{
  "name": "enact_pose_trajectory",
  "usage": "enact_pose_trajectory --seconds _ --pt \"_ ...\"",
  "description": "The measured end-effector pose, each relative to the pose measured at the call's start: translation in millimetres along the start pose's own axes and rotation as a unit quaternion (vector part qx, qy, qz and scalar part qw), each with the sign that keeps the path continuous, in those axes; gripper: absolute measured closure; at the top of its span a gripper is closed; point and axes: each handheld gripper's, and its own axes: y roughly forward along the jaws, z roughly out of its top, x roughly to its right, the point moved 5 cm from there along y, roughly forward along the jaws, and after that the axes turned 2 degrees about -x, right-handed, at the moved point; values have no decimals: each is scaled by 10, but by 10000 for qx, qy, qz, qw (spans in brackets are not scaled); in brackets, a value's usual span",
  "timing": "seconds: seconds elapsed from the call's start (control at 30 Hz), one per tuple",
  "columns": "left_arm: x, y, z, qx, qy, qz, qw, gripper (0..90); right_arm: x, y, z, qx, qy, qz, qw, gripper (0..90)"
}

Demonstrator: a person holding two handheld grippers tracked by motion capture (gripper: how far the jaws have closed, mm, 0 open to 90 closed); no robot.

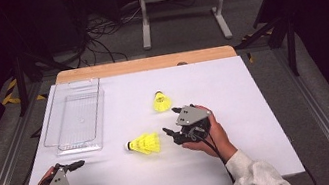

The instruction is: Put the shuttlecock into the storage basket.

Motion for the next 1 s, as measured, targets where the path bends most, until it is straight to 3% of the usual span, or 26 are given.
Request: enact_pose_trajectory --seconds 0.3,0.5,0.8,1.0 --pt "2 6 -4 -23 4 -6 10000 61 181 83 13 -6 238 -352 9991 242" --pt "1 5 -6 -14 -13 -8 10000 61 315 186 -4 -182 302 -556 9978 249" --pt "-1 1 -7 1 -20 -12 10000 60 469 403 27 -434 409 -617 9963 289" --pt "-2 -7 -8 8 -35 -13 10000 60 559 573 24 -666 462 -625 9947 376"
